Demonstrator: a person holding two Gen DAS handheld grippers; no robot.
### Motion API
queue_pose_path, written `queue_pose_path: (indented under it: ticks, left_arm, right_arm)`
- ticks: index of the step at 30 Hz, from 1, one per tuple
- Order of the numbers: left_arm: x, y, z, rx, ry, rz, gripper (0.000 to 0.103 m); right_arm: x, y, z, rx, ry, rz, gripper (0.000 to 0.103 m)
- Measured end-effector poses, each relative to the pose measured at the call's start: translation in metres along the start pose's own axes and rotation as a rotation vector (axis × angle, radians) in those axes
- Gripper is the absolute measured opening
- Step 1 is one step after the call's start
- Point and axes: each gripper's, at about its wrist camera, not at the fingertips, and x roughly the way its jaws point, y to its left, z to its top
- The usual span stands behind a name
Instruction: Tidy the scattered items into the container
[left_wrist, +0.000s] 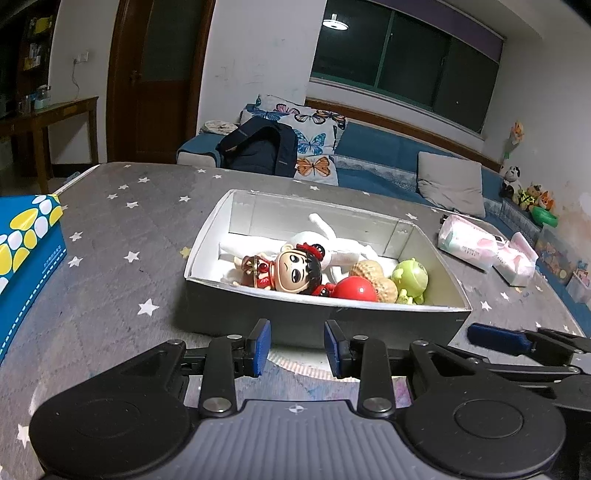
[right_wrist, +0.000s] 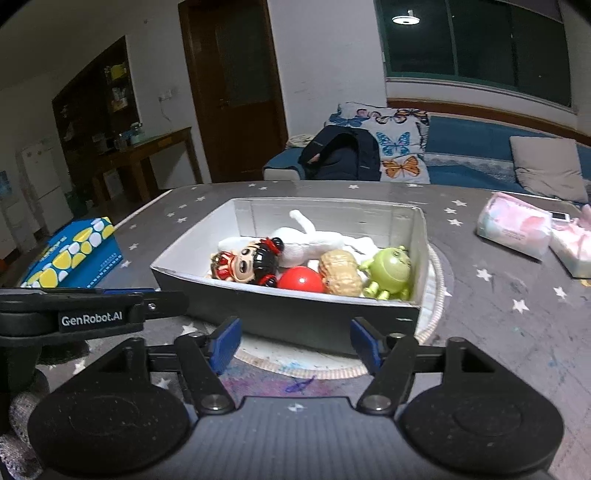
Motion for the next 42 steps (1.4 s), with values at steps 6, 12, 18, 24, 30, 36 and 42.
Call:
queue_pose_path:
  ticks: [6, 12, 18, 24, 30, 36, 42]
  left_arm:
    - [0.0, -0.006, -0.01, 0.034, 0.014, 0.008, 0.035]
    - [-0.002, -0.01, -0.015, 0.051, 0.021, 0.005, 0.035]
    - [-0.002, -0.015, -0.02, 0.068, 0.029, 0.012, 0.035]
    - [-0.002, -0.017, -0.025, 0.078, 0.039, 0.014, 0.034]
    - [-0.003, -0.014, -0.026, 0.074, 0.039, 0.018, 0.034]
    - [-0.002, -0.013, -0.028, 0.075, 0.042, 0.023, 0.034]
    - [0.0, -0.016, -0.03, 0.086, 0.049, 0.027, 0.034]
  right_arm:
    - [-0.004, 0.003, -0.011, -0.028, -0.007, -0.039, 0.074]
    - [-0.008, -0.002, -0.018, 0.003, -0.005, -0.043, 0.076]
    - [-0.01, -0.002, -0.024, 0.01, -0.001, -0.055, 0.078]
    - [-0.011, 0.0, -0.025, 0.013, 0.0, -0.065, 0.084]
    - [-0.01, 0.001, -0.027, 0.016, 0.003, -0.072, 0.086]
    - [-0.01, 0.001, -0.028, 0.024, 0.003, -0.079, 0.093]
    - [-0.008, 0.0, -0.029, 0.025, 0.007, -0.085, 0.095]
